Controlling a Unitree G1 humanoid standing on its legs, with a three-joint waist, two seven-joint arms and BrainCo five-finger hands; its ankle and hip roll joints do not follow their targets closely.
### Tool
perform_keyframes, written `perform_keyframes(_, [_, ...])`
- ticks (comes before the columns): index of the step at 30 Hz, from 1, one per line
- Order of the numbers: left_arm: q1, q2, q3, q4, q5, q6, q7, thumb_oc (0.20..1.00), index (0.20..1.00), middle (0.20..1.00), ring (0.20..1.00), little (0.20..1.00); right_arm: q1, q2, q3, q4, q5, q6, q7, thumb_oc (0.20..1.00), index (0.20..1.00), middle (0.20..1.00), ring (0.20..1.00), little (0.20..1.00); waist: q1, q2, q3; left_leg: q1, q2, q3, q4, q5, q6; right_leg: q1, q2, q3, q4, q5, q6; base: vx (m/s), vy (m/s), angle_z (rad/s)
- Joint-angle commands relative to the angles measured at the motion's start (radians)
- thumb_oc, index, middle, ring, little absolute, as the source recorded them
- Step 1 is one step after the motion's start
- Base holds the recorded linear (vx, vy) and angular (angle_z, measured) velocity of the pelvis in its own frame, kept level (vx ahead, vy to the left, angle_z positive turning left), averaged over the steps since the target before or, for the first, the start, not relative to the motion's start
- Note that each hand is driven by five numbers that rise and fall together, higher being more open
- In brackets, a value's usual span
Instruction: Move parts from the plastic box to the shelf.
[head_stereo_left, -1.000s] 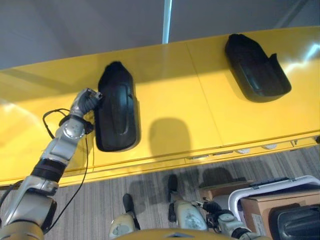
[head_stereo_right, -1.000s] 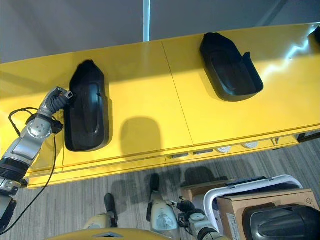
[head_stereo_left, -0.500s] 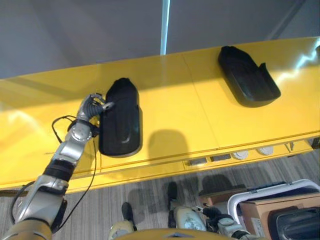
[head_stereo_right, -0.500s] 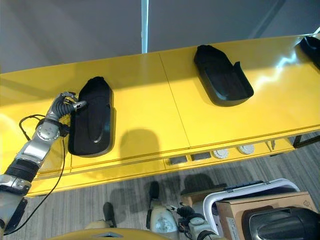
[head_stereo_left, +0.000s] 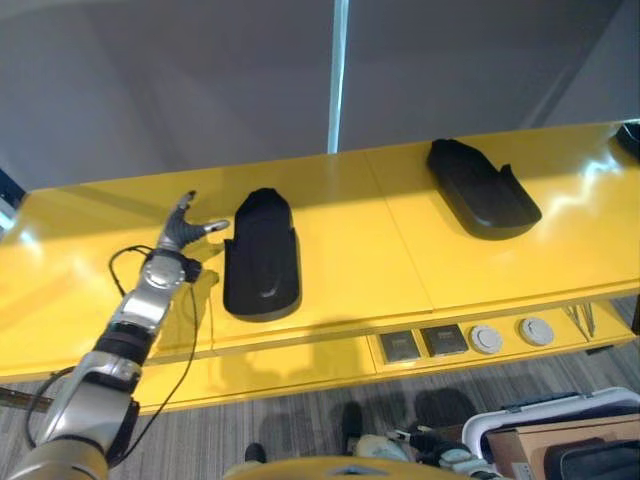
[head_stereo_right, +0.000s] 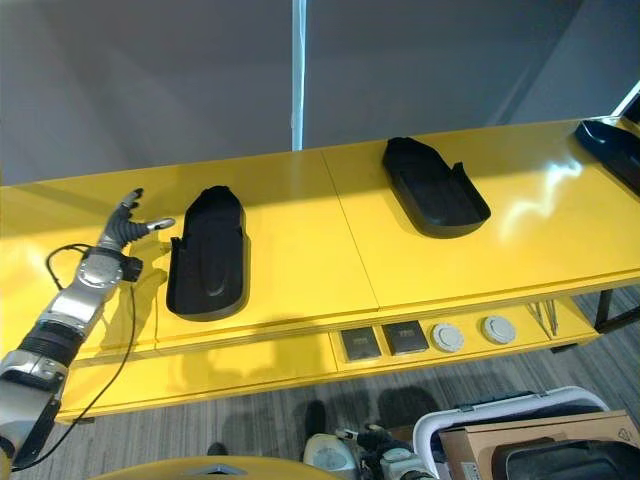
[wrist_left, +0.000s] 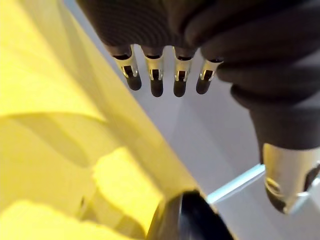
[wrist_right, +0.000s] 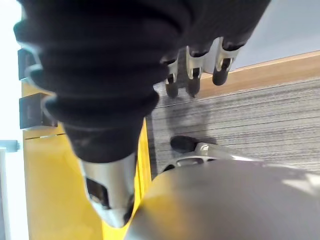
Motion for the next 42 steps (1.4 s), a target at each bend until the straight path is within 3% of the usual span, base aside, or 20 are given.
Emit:
perform_keyframes(1, [0.031,0.060,0.101,-0.167,0.062,-0.119,0.055,1.000,1.000,1.000,1.000,1.000,-0.020,0.015,-0.005,0.044,-0.007,-0.012,-0.004,1.000,1.000,1.000,1.000,1.000,0.019,-0.010,0.019,0.020,0.026,-0.042,-0.002,-0.073,-0.012,0.131,-0.078,-0.041,0.005,-0.168,0.109,0.01,0.006,0.07])
perform_keyframes(2, [0.136,0.087,0.144,-0.353,0.076,-0.167,0.011,1.000,1.000,1.000,1.000,1.000,-0.011,0.011,-0.027,0.052,-0.009,-0.018,-0.008,1.000,1.000,1.000,1.000,1.000,0.036,-0.010,0.010,0.036,0.027,-0.046,-0.002,-0.081,-0.012,0.154,-0.082,-0.051,0.005,-0.174,0.109,0.01,0.007,0.07])
perform_keyframes(4, [0.143,0.087,0.150,-0.360,0.077,-0.164,0.009,1.000,1.000,1.000,1.000,1.000,-0.011,0.011,-0.024,0.052,-0.009,-0.018,-0.008,1.000,1.000,1.000,1.000,1.000,0.032,-0.011,0.007,0.032,0.025,-0.047,-0.002,-0.077,-0.011,0.150,-0.084,-0.051,0.005,-0.171,0.109,0.02,0.018,0.13])
perform_keyframes(5, [0.349,0.123,0.247,-0.592,-0.070,-0.265,-0.073,0.200,0.200,0.200,0.200,0.200,0.013,0.009,-0.053,0.057,-0.010,-0.024,-0.002,1.000,1.000,1.000,1.000,1.000,0.056,-0.010,-0.006,0.056,0.025,-0.050,-0.002,-0.087,-0.011,0.180,-0.089,-0.061,0.005,-0.176,0.109,0.05,0.028,0.08])
perform_keyframes(7, [0.472,0.104,0.321,-0.708,-0.290,-0.310,-0.170,0.200,0.200,0.200,0.200,0.200,0.023,0.007,-0.054,0.058,-0.017,-0.024,0.006,1.000,1.000,1.000,1.000,1.000,0.067,-0.008,-0.008,0.073,0.025,-0.052,-0.002,-0.093,-0.010,0.197,-0.090,-0.062,0.005,-0.177,0.110,0.03,0.017,0.01])
perform_keyframes(8, [0.477,0.104,0.326,-0.712,-0.292,-0.309,-0.173,0.200,0.200,0.200,0.200,0.200,0.023,0.007,-0.052,0.058,-0.017,-0.024,0.006,1.000,1.000,1.000,1.000,1.000,0.065,-0.009,-0.009,0.070,0.024,-0.052,-0.002,-0.090,-0.009,0.193,-0.091,-0.061,0.005,-0.175,0.110,0.00,0.017,0.15])
perform_keyframes(10, [0.534,0.132,0.363,-0.789,-0.420,-0.342,-0.278,0.200,0.200,0.200,0.200,0.200,0.029,0.003,-0.054,0.058,-0.023,-0.031,0.023,1.000,1.000,1.000,1.000,1.000,0.077,-0.011,-0.010,0.070,0.021,-0.060,-0.002,-0.087,-0.008,0.198,-0.095,-0.066,0.005,-0.171,0.110,0.01,0.034,0.18])
perform_keyframes(11, [0.605,0.173,0.414,-0.837,-0.625,-0.318,-0.441,0.200,0.200,0.200,0.200,0.200,0.053,-0.001,-0.034,0.057,-0.070,-0.038,0.055,1.000,1.000,1.000,1.000,1.000,0.088,-0.010,-0.010,0.083,0.018,-0.064,-0.002,-0.096,-0.008,0.215,-0.098,-0.071,0.005,-0.174,0.112,0.01,0.036,0.09])
perform_keyframes(12, [0.607,0.174,0.417,-0.837,-0.627,-0.317,-0.443,0.200,0.200,0.200,0.200,0.200,0.052,-0.001,-0.033,0.057,-0.071,-0.038,0.055,1.000,1.000,1.000,1.000,1.000,0.086,-0.012,-0.011,0.079,0.016,-0.064,-0.002,-0.093,-0.007,0.212,-0.099,-0.071,0.005,-0.172,0.112,0.04,0.030,0.07])
perform_keyframes(14, [0.690,0.213,0.431,-0.860,-0.772,-0.272,-0.579,0.200,0.200,0.200,0.200,0.200,0.076,0.000,-0.001,0.054,-0.132,-0.048,0.096,1.000,1.000,1.000,1.000,1.000,0.099,-0.013,-0.009,0.093,0.014,-0.073,-0.002,-0.098,-0.009,0.239,-0.104,-0.082,0.005,-0.175,0.113,0.03,0.008,0.11])
perform_keyframes(16, [0.691,0.213,0.433,-0.860,-0.773,-0.272,-0.580,0.200,0.200,0.200,0.200,0.200,0.076,0.001,0.000,0.054,-0.132,-0.048,0.096,1.000,1.000,1.000,1.000,1.000,0.097,-0.015,-0.012,0.088,0.013,-0.074,-0.002,-0.095,-0.008,0.235,-0.106,-0.083,0.005,-0.173,0.113,0.00,0.005,0.14])
perform_keyframes(19, [0.793,0.288,0.368,-0.886,-0.808,-0.216,-0.657,0.200,0.200,0.200,0.200,0.200,0.069,0.007,0.015,0.053,-0.158,-0.058,0.108,1.000,1.000,1.000,1.000,1.000,0.108,-0.013,-0.002,0.101,0.011,-0.084,-0.002,-0.098,-0.009,0.258,-0.112,-0.099,0.005,-0.171,0.115,0.00,0.002,0.17])
perform_keyframes(26, [0.728,0.336,0.014,-0.862,-0.786,-0.135,-0.665,0.200,0.200,0.200,0.200,0.200,0.005,0.032,0.082,0.035,-0.150,-0.060,0.079,1.000,1.000,1.000,1.000,1.000,0.094,-0.011,0.007,0.095,0.008,-0.074,-0.002,-0.096,-0.002,0.245,-0.114,-0.087,0.006,-0.164,0.118,0.00,-0.004,0.06])
perform_keyframes(27, [0.686,0.327,-0.085,-0.835,-0.765,-0.118,-0.665,0.200,0.200,0.200,0.200,0.200,-0.010,0.035,0.101,0.029,-0.141,-0.060,0.067,1.000,1.000,1.000,1.000,1.000,0.079,-0.012,0.010,0.094,0.009,-0.069,-0.002,-0.096,0.000,0.236,-0.111,-0.077,0.007,-0.163,0.118,0.00,0.000,0.00])
perform_keyframes(30, [0.607,0.297,-0.194,-0.805,-0.699,-0.121,-0.660,0.200,0.200,0.200,0.200,0.200,-0.009,0.037,0.112,0.023,-0.123,-0.060,0.055,1.000,1.000,1.000,1.000,1.000,0.062,-0.013,0.011,0.085,0.010,-0.060,-0.002,-0.095,0.001,0.217,-0.108,-0.064,0.008,-0.161,0.118,0.00,-0.012,-0.23])
perform_keyframes(34, [0.559,0.236,-0.238,-0.763,-0.639,-0.133,-0.634,0.200,0.200,0.200,0.200,0.200,0.001,0.035,0.112,0.032,-0.122,-0.053,0.043,1.000,1.000,1.000,1.000,1.000,0.049,-0.014,0.013,0.077,0.013,-0.051,-0.002,-0.096,0.000,0.203,-0.105,-0.056,0.006,-0.161,0.117,0.00,-0.006,-0.24])
perform_keyframes(36, [0.551,0.153,-0.227,-0.719,-0.573,-0.148,-0.581,0.200,0.200,0.200,0.200,0.200,0.016,0.029,0.100,0.045,-0.129,-0.041,0.035,1.000,1.000,1.000,1.000,1.000,0.038,-0.018,0.015,0.071,0.017,-0.046,-0.002,-0.094,0.000,0.193,-0.101,-0.051,0.005,-0.162,0.116,0.01,-0.017,0.16])
perform_keyframes(42, [0.559,0.032,-0.161,-0.642,-0.463,-0.162,-0.498,0.200,0.200,0.200,0.200,0.200,0.047,0.017,0.052,0.064,-0.124,-0.024,0.017,1.000,1.000,1.000,1.000,1.000,0.025,-0.025,0.022,0.054,0.023,-0.041,-0.002,-0.093,-0.001,0.172,-0.095,-0.046,0.005,-0.164,0.114,0.00,-0.009,-0.15])
